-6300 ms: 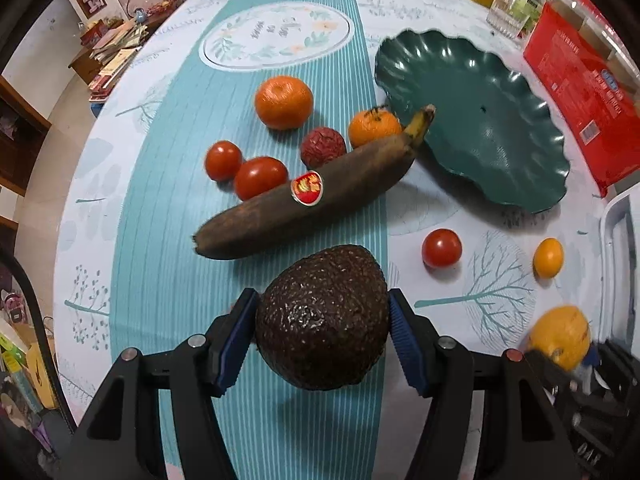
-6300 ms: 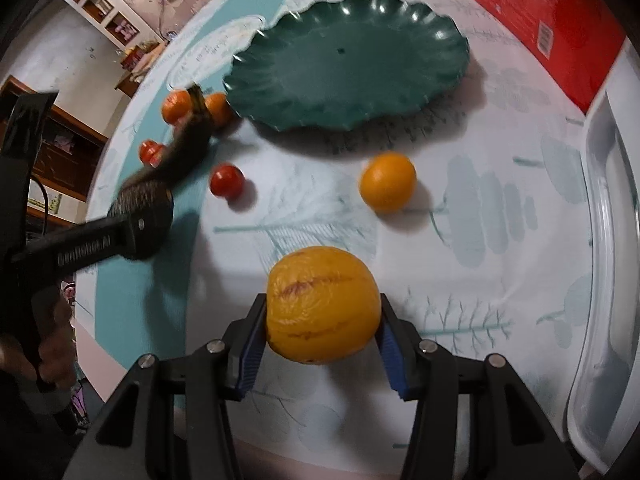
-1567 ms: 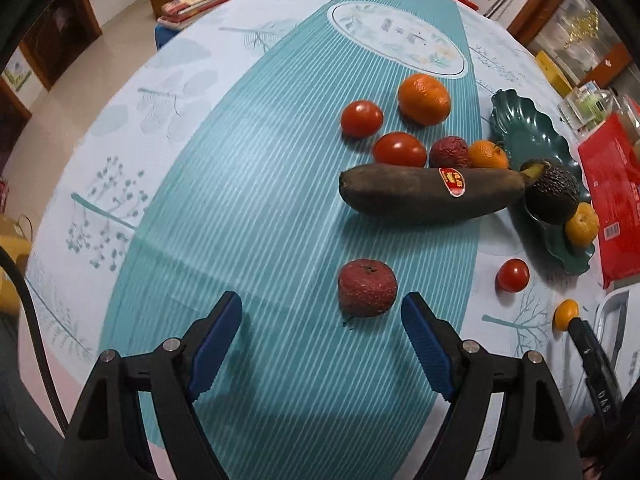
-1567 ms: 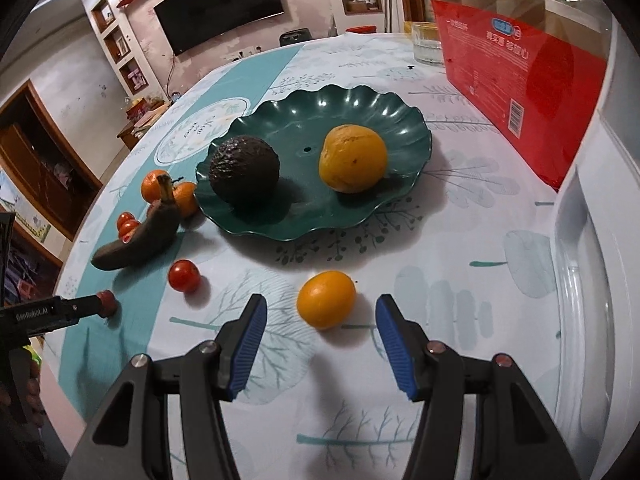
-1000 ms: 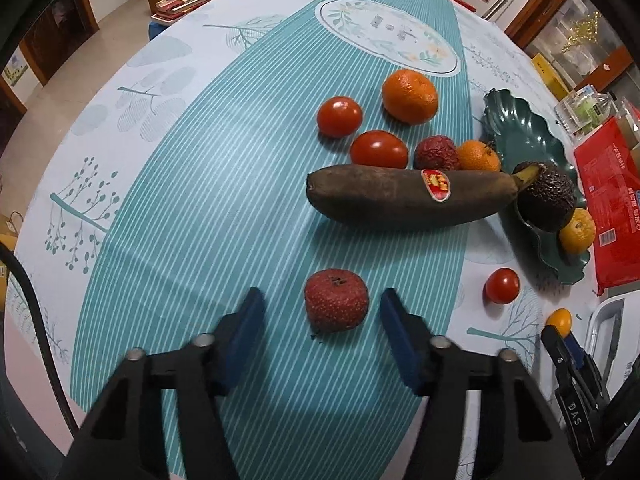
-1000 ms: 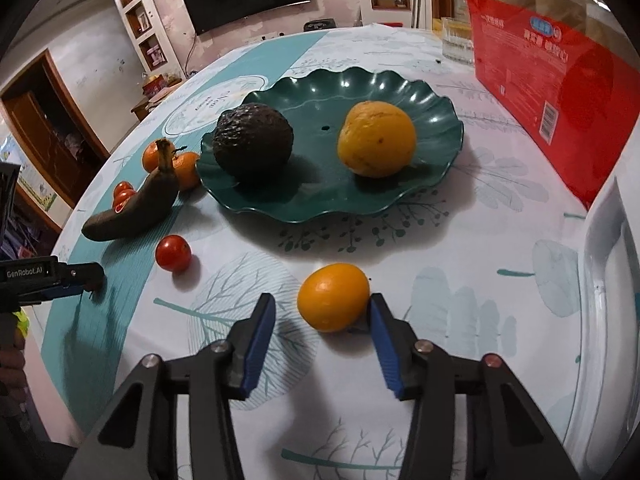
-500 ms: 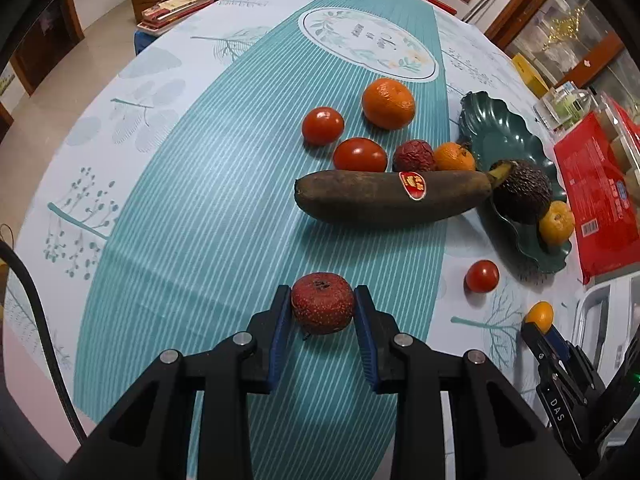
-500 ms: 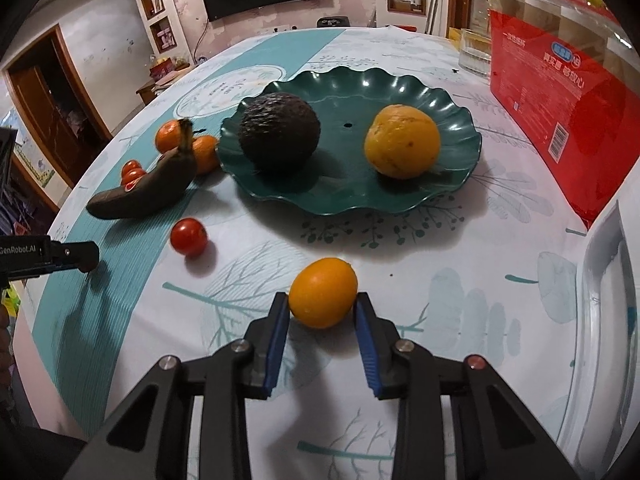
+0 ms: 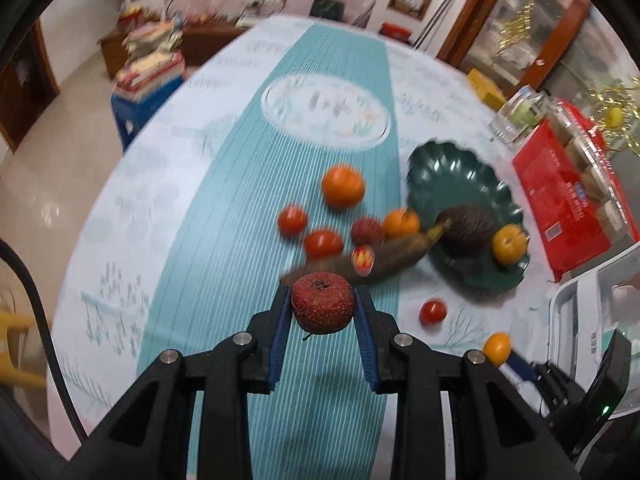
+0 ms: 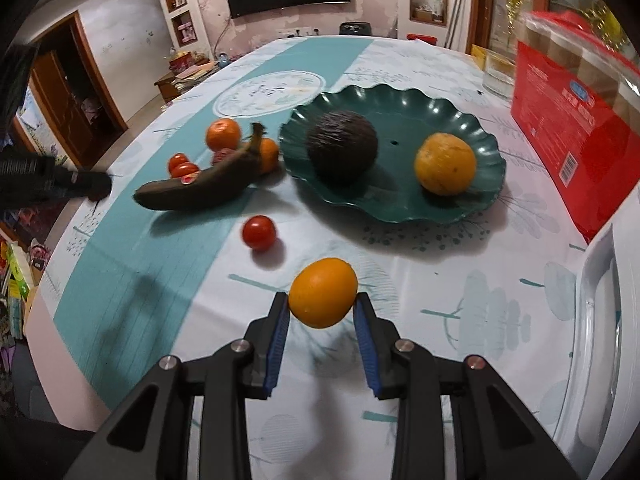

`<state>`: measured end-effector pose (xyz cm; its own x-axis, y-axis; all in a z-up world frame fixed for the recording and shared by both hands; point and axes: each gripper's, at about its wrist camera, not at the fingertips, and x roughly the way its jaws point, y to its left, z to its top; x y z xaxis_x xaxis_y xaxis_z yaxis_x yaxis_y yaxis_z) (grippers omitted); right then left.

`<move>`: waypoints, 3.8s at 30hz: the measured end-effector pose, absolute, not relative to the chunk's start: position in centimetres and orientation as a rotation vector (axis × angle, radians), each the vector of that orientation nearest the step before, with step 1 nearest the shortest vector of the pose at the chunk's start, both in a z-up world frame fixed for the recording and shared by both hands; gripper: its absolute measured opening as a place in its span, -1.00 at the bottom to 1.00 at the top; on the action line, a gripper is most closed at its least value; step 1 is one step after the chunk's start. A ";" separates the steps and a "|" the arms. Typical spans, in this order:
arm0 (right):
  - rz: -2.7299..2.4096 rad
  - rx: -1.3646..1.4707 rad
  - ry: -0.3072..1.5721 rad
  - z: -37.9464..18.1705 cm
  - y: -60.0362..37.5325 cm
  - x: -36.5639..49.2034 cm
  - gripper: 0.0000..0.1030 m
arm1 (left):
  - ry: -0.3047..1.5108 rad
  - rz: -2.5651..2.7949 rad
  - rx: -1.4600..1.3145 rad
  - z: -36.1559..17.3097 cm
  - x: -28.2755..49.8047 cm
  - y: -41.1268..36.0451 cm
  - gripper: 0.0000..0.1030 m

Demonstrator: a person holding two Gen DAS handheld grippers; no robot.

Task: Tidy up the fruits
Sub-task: 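Carry the lychee with the left tool while the right tool carries the small orange onto the plate, then open and withdraw both tools, then move toward the cherry tomatoes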

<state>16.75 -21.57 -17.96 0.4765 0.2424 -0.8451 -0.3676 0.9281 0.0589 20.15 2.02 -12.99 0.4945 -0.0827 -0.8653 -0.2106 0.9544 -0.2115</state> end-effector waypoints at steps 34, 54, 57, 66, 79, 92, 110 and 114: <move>0.219 -0.028 0.999 -18.1 -22.3 24.8 -0.36 | 1.040 -0.288 -0.193 -15.0 36.5 -8.0 -0.43; 0.223 0.013 0.973 -17.8 -22.7 24.5 -0.09 | 1.057 -0.324 -0.220 -15.3 36.1 -8.7 0.05; 0.223 0.024 0.957 -16.9 -22.8 23.7 -0.08 | 1.048 -0.312 -0.227 -14.2 34.9 -8.3 0.09; 0.220 0.053 0.916 -14.4 -23.3 20.5 -0.06 | 1.049 -0.252 -0.232 -12.1 29.3 -6.7 0.09; 0.270 0.090 0.927 -14.2 -24.0 16.1 -0.05 | 1.066 -0.142 -0.199 -11.8 20.8 -5.7 0.11; 0.331 0.145 1.066 -17.5 -24.5 13.9 -0.05 | 1.151 0.047 -0.250 -14.7 16.1 -1.6 0.11; 0.244 0.221 1.108 -18.2 -21.9 13.9 -0.05 | 1.136 -0.006 -0.188 -13.9 16.4 3.6 0.13; 0.164 0.270 1.102 -18.1 -20.4 13.2 -0.05 | 1.138 -0.073 -0.162 -13.9 17.1 5.2 0.14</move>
